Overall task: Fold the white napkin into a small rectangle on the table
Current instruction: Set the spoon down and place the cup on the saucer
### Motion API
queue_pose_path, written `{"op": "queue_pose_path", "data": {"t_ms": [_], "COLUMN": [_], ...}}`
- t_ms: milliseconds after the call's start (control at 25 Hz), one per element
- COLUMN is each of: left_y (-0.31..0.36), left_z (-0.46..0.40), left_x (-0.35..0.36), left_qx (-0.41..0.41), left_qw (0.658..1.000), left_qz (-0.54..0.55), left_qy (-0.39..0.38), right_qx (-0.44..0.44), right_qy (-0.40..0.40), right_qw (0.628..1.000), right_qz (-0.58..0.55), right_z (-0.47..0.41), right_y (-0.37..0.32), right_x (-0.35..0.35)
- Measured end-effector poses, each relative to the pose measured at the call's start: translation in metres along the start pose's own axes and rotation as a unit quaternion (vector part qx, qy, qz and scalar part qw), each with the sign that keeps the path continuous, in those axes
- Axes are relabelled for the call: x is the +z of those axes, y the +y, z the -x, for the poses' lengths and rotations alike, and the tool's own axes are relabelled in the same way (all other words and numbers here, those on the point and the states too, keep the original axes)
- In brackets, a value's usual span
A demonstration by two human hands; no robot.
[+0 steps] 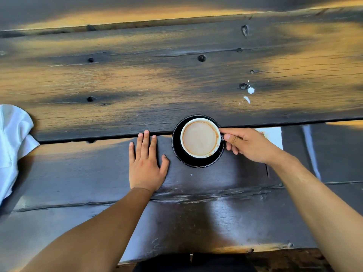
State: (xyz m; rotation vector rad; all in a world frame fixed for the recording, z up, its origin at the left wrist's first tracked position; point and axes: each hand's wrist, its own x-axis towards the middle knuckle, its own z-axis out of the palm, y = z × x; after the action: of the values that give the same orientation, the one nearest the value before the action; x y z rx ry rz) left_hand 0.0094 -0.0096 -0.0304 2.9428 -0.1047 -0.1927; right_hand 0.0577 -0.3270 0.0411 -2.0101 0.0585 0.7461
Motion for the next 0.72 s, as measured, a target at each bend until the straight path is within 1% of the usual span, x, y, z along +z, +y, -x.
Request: {"op": "queue_pose_path", "data": {"t_ms": [120,440,640,720], "left_y": [-0.0007,-0.0016,-0.0004,-0.0001], "left_z": [-0.0002,-0.0003,0.0003,0.0001], "left_x": [0.0004,0.0005,-0.0001,-0.0006], "left_qx": [0.001,-0.002,-0.001,-0.002], "left_qw": [1.000,1.000,1.000,1.000], "left_qz": [0.002,0.000,0.004,0.006], "left_qy": [0.001,-0.013,-0.012,-0.012], "right_qx": [0.007,0.011,0.017,0.017], "right_qy": [0.000,0.006,0.016,0.033], "right_qw": [1.000,1.000,1.000,0.999], "right_qz": [0.014,0.005,-0.007,-0.026], "right_z": [-0.0013,0.0024,0.0036,0.0064], "right_y": [-0.0018,-0.0038,-0.0007,0.0000], "right_x": [-0.0015,0.0003,0.0032,0.0068]}}
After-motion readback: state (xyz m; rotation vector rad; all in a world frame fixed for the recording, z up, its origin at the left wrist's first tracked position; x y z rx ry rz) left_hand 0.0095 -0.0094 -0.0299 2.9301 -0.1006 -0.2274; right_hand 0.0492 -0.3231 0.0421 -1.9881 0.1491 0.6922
